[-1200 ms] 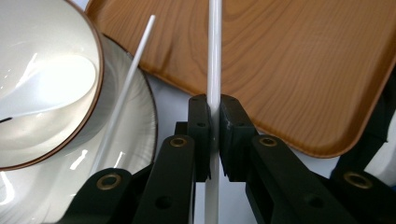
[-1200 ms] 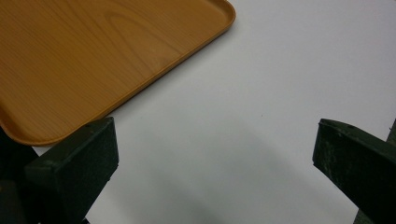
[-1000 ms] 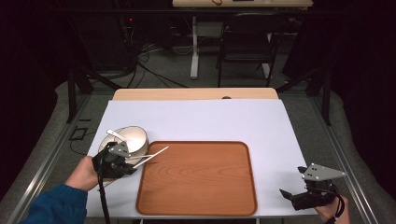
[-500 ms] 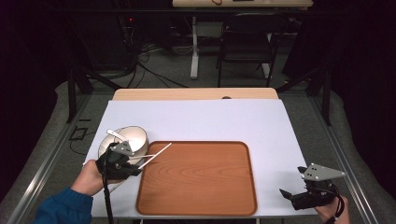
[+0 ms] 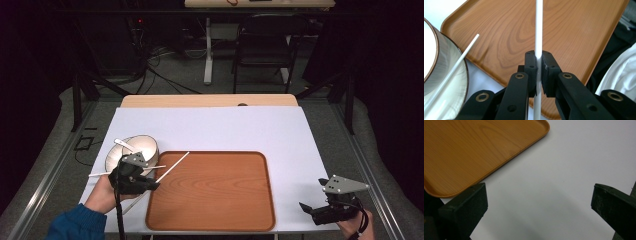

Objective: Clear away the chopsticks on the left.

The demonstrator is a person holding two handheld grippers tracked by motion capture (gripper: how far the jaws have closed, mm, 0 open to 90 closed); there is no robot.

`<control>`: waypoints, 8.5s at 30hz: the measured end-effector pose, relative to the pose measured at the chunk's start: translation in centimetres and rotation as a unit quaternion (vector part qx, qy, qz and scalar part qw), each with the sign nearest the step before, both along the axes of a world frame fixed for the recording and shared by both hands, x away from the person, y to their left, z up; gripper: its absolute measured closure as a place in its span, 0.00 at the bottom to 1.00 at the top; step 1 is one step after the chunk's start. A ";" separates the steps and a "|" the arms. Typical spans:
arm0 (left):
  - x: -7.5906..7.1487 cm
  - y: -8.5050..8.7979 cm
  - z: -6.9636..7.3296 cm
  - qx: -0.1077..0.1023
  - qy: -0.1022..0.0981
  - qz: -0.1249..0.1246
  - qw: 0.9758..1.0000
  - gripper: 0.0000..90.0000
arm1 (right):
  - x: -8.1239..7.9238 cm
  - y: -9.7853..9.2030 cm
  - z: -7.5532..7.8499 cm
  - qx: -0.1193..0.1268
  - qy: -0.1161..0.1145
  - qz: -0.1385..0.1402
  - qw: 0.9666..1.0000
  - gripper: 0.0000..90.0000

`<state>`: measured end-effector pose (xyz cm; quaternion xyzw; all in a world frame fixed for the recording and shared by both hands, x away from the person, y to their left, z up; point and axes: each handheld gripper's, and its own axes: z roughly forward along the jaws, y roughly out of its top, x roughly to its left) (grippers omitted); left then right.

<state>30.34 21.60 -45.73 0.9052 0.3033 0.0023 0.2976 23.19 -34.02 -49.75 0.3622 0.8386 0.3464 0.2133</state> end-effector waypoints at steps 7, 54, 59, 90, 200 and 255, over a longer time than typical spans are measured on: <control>0.1 -0.4 -0.5 -0.020 0.010 0.027 0.999 0.94 | 0.0 0.0 0.0 -0.001 -0.001 0.000 1.000 0.00; 0.7 -1.6 -6.6 -0.092 0.048 0.165 0.981 0.93 | 0.0 0.1 0.0 -0.006 -0.001 -0.001 1.000 0.01; 0.9 -1.4 -6.8 -0.076 0.046 0.171 0.981 0.92 | 0.0 0.1 0.0 -0.007 -0.002 0.000 1.000 0.01; 1.1 -2.3 -7.6 0.054 0.001 0.154 0.987 0.82 | -0.1 0.2 0.1 -0.008 -0.003 0.005 1.000 0.01; 3.6 10.0 -1.2 0.103 -0.098 0.020 0.990 0.00 | 0.4 0.7 0.1 0.005 -0.004 0.017 1.000 0.00; 7.0 8.0 -5.3 0.168 -0.044 -0.127 0.977 0.94 | 0.6 0.9 -0.2 -0.002 0.000 0.021 1.000 0.01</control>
